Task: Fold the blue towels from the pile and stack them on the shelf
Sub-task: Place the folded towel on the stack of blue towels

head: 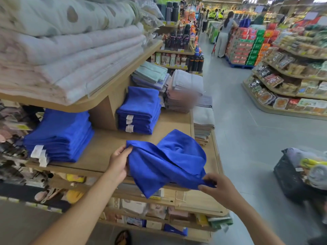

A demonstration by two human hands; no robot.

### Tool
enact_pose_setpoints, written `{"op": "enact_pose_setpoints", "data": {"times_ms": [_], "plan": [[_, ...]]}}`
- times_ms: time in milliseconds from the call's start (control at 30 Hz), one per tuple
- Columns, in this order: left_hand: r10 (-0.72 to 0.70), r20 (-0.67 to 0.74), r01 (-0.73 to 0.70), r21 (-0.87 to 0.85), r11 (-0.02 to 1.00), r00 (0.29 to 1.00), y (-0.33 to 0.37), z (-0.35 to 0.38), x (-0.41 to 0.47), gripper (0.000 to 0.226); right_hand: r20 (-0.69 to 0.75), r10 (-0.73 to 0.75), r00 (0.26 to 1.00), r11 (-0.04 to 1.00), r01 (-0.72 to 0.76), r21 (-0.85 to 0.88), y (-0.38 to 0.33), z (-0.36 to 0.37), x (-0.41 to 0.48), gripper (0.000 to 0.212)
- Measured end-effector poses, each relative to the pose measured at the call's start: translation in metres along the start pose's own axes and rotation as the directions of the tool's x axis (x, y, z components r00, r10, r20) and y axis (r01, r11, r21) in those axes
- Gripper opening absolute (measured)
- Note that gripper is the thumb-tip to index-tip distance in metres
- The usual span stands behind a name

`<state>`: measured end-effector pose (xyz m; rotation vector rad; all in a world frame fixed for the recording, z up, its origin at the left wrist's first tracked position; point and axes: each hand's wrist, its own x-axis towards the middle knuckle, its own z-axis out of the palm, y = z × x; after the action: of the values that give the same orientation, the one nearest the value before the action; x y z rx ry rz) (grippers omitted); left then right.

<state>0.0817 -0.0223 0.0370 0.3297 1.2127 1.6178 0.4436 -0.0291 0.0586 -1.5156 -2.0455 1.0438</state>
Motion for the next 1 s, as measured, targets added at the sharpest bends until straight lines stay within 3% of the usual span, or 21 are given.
{"op": "enact_pose_setpoints", "data": {"times_ms": [100, 300, 433, 533, 633, 767, 867, 1000], "plan": [[-0.023, -0.121, 0.025, 0.013, 1.000, 0.992, -0.019, -0.019, 0.011, 0.010, -0.037, 0.029, 0.999, 0.999, -0.030, -0.032, 0.020, 0.003, -0.005, 0.024], [0.047, -0.114, -0.006, 0.333, 0.943, 0.992, -0.033, -0.025, 0.023, 0.015, -0.193, -0.094, 0.977, 0.991, 0.073, -0.115, 0.033, 0.010, -0.006, 0.033], [0.102, -0.106, -0.043, 0.453, 0.890, 0.989, -0.038, -0.028, 0.024, 0.016, -0.134, -0.257, 0.957, 0.868, 0.168, -0.467, 0.029, 0.012, -0.001, 0.018], [0.123, -0.089, -0.067, 0.475, 0.877, 0.988, -0.039, -0.028, 0.022, 0.018, -0.102, -0.381, 0.919, 0.795, 0.269, -0.543, 0.025, 0.016, 0.005, 0.009], [0.126, -0.098, -0.065, 0.471, 0.880, 0.987, -0.038, -0.025, 0.020, 0.019, -0.055, -0.417, 0.907, 0.751, 0.309, -0.584, 0.020, 0.019, 0.015, 0.014], [0.150, -0.115, -0.081, 0.459, 0.885, 0.982, -0.036, -0.023, 0.016, 0.020, -0.139, -0.461, 0.876, 0.798, 0.341, -0.497, 0.010, 0.015, 0.027, 0.027], [0.179, -0.152, -0.105, 0.402, 0.910, 0.972, -0.032, -0.021, 0.010, 0.011, -0.311, -0.385, 0.869, 0.916, 0.321, -0.240, -0.001, 0.001, 0.035, 0.036], [0.262, -0.170, -0.197, 0.326, 0.925, 0.950, -0.004, -0.008, -0.003, 0.034, -0.490, -0.267, 0.830, 0.959, 0.280, -0.048, -0.019, -0.037, 0.050, 0.045]]}}
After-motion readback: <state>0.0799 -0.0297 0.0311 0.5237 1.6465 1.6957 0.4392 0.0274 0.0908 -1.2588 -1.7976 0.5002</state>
